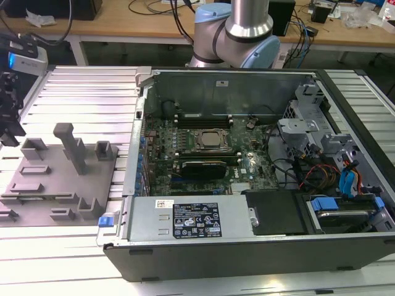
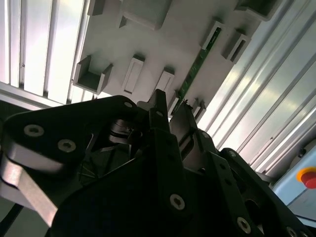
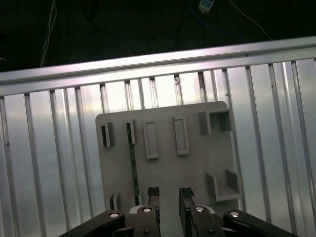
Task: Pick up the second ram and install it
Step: 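Pick up the second ram and move it above second insertion slot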
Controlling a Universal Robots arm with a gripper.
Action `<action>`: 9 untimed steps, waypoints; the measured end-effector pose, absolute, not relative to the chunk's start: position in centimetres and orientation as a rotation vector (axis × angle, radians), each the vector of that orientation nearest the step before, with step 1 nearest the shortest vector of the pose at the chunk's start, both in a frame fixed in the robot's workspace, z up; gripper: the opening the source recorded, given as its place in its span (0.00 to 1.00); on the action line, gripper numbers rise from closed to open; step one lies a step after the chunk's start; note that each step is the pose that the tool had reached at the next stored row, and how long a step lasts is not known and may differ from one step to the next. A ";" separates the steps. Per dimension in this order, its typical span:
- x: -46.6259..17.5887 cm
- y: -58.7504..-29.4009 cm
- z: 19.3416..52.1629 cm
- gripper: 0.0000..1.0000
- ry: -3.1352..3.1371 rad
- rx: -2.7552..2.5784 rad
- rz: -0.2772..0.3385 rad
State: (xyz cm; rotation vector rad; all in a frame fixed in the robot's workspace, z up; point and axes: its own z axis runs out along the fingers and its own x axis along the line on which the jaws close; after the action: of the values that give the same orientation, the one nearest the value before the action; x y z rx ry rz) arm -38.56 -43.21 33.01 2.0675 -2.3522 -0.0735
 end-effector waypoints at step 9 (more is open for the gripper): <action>-38.6 -43.2 32.1 0.30 -2.352 2.067 -0.074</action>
State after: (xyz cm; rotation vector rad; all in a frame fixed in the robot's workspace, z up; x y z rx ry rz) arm -38.57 -43.21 32.14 2.0674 -2.3522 -0.0735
